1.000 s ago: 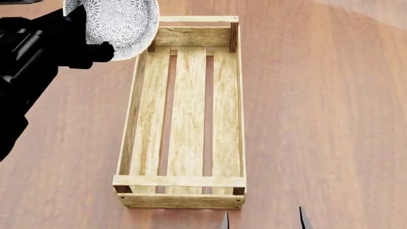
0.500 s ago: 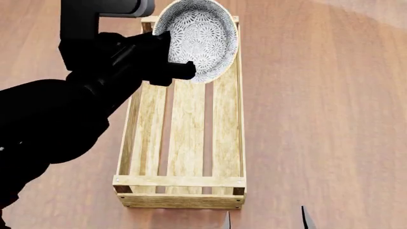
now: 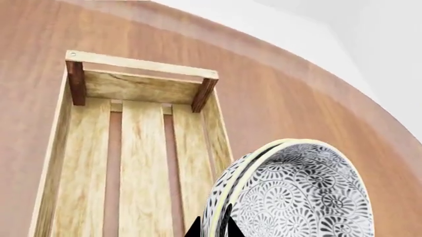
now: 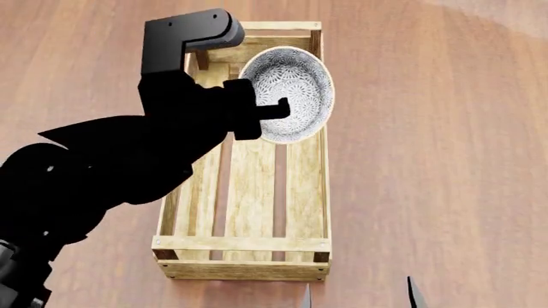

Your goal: Stack the right bowl on the left bowl and place them in the tray.

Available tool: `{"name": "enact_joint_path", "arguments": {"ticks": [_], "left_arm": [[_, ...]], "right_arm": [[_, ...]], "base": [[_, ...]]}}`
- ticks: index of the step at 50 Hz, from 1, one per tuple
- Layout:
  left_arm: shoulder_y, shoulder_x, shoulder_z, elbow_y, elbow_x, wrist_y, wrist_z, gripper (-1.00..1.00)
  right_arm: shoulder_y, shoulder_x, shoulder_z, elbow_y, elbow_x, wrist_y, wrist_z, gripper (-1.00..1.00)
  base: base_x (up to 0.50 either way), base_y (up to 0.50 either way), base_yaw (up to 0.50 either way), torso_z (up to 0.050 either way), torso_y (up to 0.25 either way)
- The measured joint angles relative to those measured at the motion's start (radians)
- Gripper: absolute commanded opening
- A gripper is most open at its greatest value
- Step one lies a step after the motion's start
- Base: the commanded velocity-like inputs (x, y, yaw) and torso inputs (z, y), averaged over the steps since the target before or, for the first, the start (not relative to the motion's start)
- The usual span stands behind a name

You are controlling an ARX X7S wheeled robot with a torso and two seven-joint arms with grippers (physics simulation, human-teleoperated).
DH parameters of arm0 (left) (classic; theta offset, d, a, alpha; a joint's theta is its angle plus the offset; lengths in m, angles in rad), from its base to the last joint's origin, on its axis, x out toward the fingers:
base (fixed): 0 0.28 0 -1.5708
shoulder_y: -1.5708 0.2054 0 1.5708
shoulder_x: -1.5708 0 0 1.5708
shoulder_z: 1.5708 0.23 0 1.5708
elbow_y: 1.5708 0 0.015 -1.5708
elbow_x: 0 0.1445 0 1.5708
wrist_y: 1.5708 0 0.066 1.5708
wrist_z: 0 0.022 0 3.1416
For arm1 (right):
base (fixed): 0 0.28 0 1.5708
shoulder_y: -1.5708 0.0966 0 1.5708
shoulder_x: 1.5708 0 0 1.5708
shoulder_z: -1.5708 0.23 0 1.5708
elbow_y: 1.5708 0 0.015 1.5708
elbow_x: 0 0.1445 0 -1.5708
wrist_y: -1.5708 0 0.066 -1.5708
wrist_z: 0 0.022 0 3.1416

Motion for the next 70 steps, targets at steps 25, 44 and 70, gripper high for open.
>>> {"name": "enact_joint_path", "arguments": {"ticks": [25,44,70], "left_arm": [[-0.090,0.008,0.300,-0.295,-0.351,0.227,-0.021,-1.00],[-0.142,0.010,0.712,-0.353,-0.610,0.373,-0.025,-1.00],[-0.166,0.011,0.991,-0.328,-0.825,0.489,0.002,-1.00]], "right_arm": [[0.003,0.000,-0.013,0.009,0.002,-0.007,-0.005,1.00],[0.001,0.001,-0.019,0.008,0.003,-0.011,-0.006,1.00],[0.002,0.001,-0.031,0.010,0.003,-0.016,-0.009,1.00]], "base": [[0.00,0.00,0.00,0.000,0.001],[0.00,0.00,0.00,0.000,0.001],[0.00,0.00,0.00,0.000,0.001]]}}
